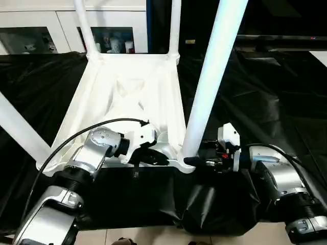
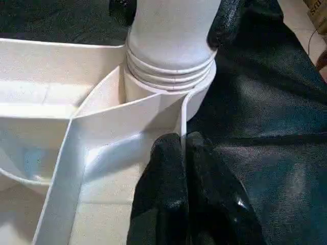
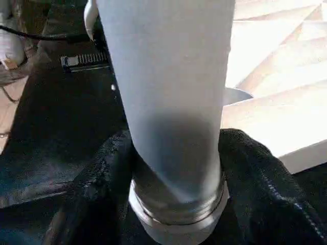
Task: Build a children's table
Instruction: Rotate leg to tighten
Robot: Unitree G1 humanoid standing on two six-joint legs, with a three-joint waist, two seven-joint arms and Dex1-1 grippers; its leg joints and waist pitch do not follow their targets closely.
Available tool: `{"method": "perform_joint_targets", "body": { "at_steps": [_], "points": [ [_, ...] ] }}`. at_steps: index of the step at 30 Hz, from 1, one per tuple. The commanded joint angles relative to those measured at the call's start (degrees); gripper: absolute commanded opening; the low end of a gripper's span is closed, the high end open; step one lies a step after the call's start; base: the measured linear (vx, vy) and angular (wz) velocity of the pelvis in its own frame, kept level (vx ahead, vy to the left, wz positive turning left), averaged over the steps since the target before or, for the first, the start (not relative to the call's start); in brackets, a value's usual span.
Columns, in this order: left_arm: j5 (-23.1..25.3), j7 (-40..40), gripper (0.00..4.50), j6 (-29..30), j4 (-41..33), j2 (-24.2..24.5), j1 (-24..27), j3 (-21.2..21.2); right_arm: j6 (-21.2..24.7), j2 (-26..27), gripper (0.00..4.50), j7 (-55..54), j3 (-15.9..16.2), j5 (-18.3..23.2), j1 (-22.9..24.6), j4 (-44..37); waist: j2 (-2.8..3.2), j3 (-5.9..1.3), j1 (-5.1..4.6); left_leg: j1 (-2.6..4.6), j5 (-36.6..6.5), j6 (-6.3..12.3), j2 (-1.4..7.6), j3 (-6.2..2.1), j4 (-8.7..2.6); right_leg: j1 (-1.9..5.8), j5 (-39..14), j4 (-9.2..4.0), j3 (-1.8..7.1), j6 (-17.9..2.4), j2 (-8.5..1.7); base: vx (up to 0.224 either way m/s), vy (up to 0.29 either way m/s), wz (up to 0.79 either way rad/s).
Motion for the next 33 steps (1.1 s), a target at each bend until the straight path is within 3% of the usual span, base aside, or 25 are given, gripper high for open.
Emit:
{"method": "perform_joint_targets", "body": {
  "at_steps": [1, 5, 6, 8, 10, 11, 12, 13, 14, 15, 17, 19, 22, 25, 26, 27, 28, 30, 33],
  "points": [
    [-0.6, 1.1, 0.0, 0.6, -0.4, -0.7, 0.6, -0.2, 0.8, 0.9, 2.24, 3.3, 2.7, -0.2, 1.6, 0.2, -0.61, -2.96, 0.26, 0.49, -11.8, 5.49, 2.36, -0.51, -3.14, 2.46, -9.9, -3.12, 1.78, -14.9, -2.72, 0.0, 0.0, 0.0],
    [0.1, 4.4, 0.0, 0.1, 0.7, -2.0, 0.4, 0.3, -0.2, 1.9, 2.12, 0.7, 2.4, -0.2, 3.0, 0.1, -0.31, -2.98, 0.21, 0.64, -13.2, 4.7, 2.43, -0.55, -3.25, 2.4, -11.4, -3.37, 1.84, -14.5, -2.72, 0.0, 0.0, 0.0],
    [0.3, 5.6, 0.0, 0.0, 1.1, -2.5, 0.3, 0.5, -0.4, 2.2, 2.1, -0.5, 2.2, -0.5, 3.4, 0.1, 0.1, -3.04, 0.32, 0.75, -13.5, 4.4, 2.42, -0.61, -3.27, 2.41, -11.6, -3.36, 1.85, -14.6, -2.73, 0.0, 0.0, 0.0],
    [0.4, 7.5, 0.0, -0.2, 1.8, -3.4, 0.0, 0.7, -0.8, 2.9, 2.09, -2.6, 1.9, -1.0, 4.0, 0.0, -0.17, -2.79, 0.2, 0.77, -15.3, 3.84, 2.35, -0.6, -3.47, 2.29, -13.5, -3.7, 1.84, -14.1, -2.65, 0.0, 0.0, 0.0],
    [1.5, 13.4, 0.0, -0.5, 4.4, -5.9, -1.3, 1.3, -0.2, 4.8, 2.09, -10.2, 1.1, -3.1, 5.0, 0.9, 0.28, -2.63, -0.1, 0.97, -18.1, 2.65, 2.26, -0.7, -3.65, 2.03, -18.3, -4.36, 1.96, -12.8, -2.75, 0.0, 0.0, 0.0],
    [1.8, 14.4, 0.0, -0.7, 5.0, -6.4, -1.6, 1.4, -0.5, 5.6, 2.08, -13.4, 0.7, -4.2, 5.2, 1.3, 0.07, -2.41, -0.37, 1.13, -20.7, 1.64, 2.04, -0.9, -3.76, 1.83, -23.5, -4.89, 1.93, -11.2, -2.82, 0.0, 0.0, 0.0],
    [2.3, 16.8, 0.0, -0.8, 6.2, -7.4, -2.4, 1.5, -0.4, 6.6, 2.07, -16.7, 0.3, -5.1, 5.4, 1.8, 0.34, -2.44, -0.52, 1.1, -21.6, 1.05, 1.98, -1.15, -3.83, 1.91, -25.8, -4.95, 1.89, -10.4, -2.93, 0.0, 0.0, 0.0],
    [2.4, 17.3, 0.0, -0.8, 6.5, -7.7, -2.5, 1.5, -0.3, 6.8, 2.06, -17.5, 0.2, -5.2, 5.4, 1.9, 0.18, -2.44, -0.71, 1.04, -22.2, 0.7, 1.9, -1.27, -3.94, 1.93, -27.7, -5.2, 1.84, -9.4, -2.91, 0.0, 0.0, 0.0],
    [3.0, 21.3, 0.0, -0.6, 8.5, -9.8, -3.9, 1.9, 0.4, 9.3, 2.06, -24.6, -1.3, -6.3, 5.3, 2.9, 0.37, -2.42, -1.01, 1.29, -23.5, 0.1, 1.82, -1.49, -4.03, 1.5, -31.4, -5.7, 1.84, -7.3, -2.86, 0.0, 0.0, 0.0],
    [3.3, 23.3, 0.0, -0.4, 9.5, -10.9, -4.6, 2.0, 0.9, 10.7, 2.06, -28.3, -2.3, -6.6, 5.1, 3.7, 0.31, -2.37, -1.34, 1.57, -25.1, -0.45, 1.69, -1.61, -3.97, 1.13, -33.6, -6.02, 1.7, -6.5, -2.83, 0.0, 0.0, 0.0],
    [3.7, 25.4, 0.0, -0.1, 10.6, -12.4, -5.4, 2.0, 1.0, 12.7, 2.06, -33.1, -3.3, -7.1, 4.7, 4.9, 0.1, -2.4, -1.66, 1.32, -25.6, -0.36, 1.58, -1.84, -4.06, 1.36, -35.2, -6.19, 1.54, -5.6, -2.88, 0.0, 0.0, 0.0],
    [4.2, 27.9, 0.0, 0.1, 11.7, -14.2, -6.2, 1.9, 1.4, 15.3, 2.04, -39.5, -4.9, -7.1, 3.3, 7.3, 0.27, -2.37, -2.06, 1.46, -26.6, -0.02, 1.54, -1.98, -4.0, 0.88, -36.5, -6.59, 1.5, -5.0, -2.92, 0.0, 0.0, 0.0],
    [4.9, 29.3, 0.0, 0.1, 12.3, -16.1, -6.8, 1.2, 1.6, 18.2, 2.04, -46.6, -5.8, -7.9, 1.1, 9.9, 0.56, -2.56, -2.56, 0.7, -26.2, -0.4, 1.61, -2.37, -4.47, 1.59, -33.9, -6.26, 1.14, -4.9, -2.83, 0.0, 0.0, 0.0],
    [5.2, 29.0, 0.0, -0.5, 12.8, -16.6, -7.0, 0.8, -1.4, 19.9, 2.04, -46.7, -4.2, -9.6, 0.4, 9.4, -0.34, -2.79, -2.64, 0.81, -25.3, 0.57, 1.69, -1.92, -4.35, 1.37, -28.0, -5.99, 1.4, -6.9, -2.68, 0.0, 0.0, 0.0],
    [5.3, 28.9, 0.0, -0.7, 13.0, -16.4, -7.0, 0.8, -2.0, 20.4, 2.6, -45.9, -4.6, -8.9, 0.5, 8.5, -0.28, -2.72, -2.57, 0.77, -24.5, 1.11, 1.77, -1.78, -4.35, 1.41, -26.2, -5.85, 1.57, -7.8, -2.73, 0.0, 0.0, 0.0],
    [5.3, 28.7, 0.0, -0.8, 12.9, -16.3, -7.0, 0.9, -2.3, 20.5, 2.74, -45.6, -4.7, -8.6, 0.5, 8.3, -0.13, -2.73, -2.54, 0.77, -24.1, 1.34, 1.81, -1.74, -4.33, 1.44, -25.3, -5.71, 1.63, -8.2, -2.74, 0.0, 0.0, 0.0],
    [5.3, 28.1, 0.0, -1.2, 12.9, -15.5, -6.9, 0.9, -3.0, 20.3, 2.8, -43.4, -4.9, -7.6, 0.5, 7.3, -0.5, -2.78, -2.54, 0.82, -23.5, 2.0, 1.82, -1.45, -4.21, 1.45, -23.7, -5.6, 1.74, -9.0, -2.68, 0.0, 0.0, 0.0],
    [5.4, 26.8, 0.0, -1.8, 12.8, -14.2, -6.8, 1.0, -4.0, 19.1, 3.09, -39.6, -4.4, -6.4, 0.2, 6.5, -0.34, -2.78, -2.38, 0.65, -22.4, 2.74, 1.85, -1.45, -4.17, 1.71, -23.2, -5.5, 1.78, -9.3, -2.87, 0.0, 0.0, 0.0],
    [5.3, 25.6, 0.0, -2.4, 12.6, -13.3, -6.5, 1.2, -4.2, 17.9, 3.18, -36.6, -3.5, -6.0, 0.1, 6.1, -0.53, -2.79, -2.27, 0.67, -21.0, 3.4, 1.88, -1.19, -4.0, 1.65, -21.4, -5.34, 1.85, -10.0, -2.83, 0.0, 0.0, 0.0]
  ]
}}
